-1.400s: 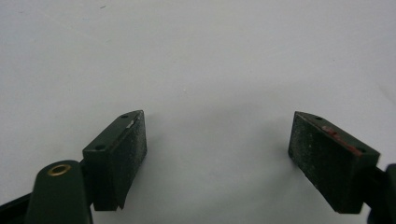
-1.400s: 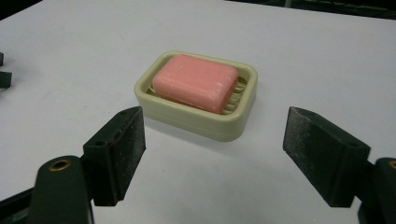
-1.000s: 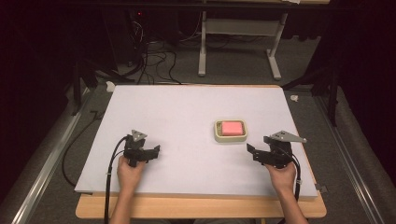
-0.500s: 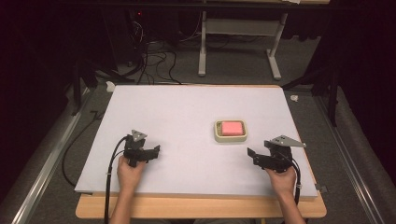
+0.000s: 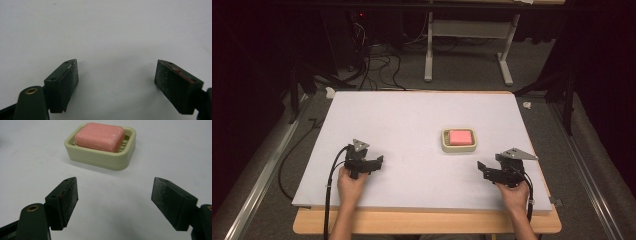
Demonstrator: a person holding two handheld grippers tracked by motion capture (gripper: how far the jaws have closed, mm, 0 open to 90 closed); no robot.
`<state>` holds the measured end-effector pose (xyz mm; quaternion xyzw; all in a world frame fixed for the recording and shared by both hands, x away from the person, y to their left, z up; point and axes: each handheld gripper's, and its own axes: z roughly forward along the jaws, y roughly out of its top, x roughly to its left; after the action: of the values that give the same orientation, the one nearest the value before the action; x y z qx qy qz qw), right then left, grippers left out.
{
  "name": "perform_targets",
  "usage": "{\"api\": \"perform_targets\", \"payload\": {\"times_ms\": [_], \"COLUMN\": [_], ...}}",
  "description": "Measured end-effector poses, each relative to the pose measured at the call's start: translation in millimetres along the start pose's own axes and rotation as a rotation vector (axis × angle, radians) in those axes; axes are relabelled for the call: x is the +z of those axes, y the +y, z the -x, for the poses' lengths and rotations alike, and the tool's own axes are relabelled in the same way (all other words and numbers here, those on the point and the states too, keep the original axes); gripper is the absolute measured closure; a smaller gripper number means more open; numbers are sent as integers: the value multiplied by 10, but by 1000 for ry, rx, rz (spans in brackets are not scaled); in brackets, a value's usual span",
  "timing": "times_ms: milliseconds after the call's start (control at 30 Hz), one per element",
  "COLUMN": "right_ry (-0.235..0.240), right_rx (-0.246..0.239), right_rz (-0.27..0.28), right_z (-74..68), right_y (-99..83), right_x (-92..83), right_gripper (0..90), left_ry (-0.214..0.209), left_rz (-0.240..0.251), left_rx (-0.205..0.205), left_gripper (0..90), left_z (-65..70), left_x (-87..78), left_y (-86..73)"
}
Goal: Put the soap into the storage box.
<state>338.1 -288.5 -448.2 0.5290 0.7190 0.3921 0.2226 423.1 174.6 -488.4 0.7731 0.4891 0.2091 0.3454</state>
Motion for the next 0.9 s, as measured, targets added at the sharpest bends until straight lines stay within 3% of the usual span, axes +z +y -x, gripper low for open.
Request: {"api": "perform_targets", "payload": {"times_ms": [700,900], "right_ry": [-50,-80], "right_rx": [8,32], "right_rz": [-48,-72], "right_z": [63,77], "right_y": [-91,-104], "right_x": [126,174], "right_gripper": [226,235], "left_ry": [0,1], "left_rz": [0,0], "left_rx": [0,0], "left_gripper": [197,197], "left_z": [1,1], "left_x": [0,0], "left_y": [0,0]}}
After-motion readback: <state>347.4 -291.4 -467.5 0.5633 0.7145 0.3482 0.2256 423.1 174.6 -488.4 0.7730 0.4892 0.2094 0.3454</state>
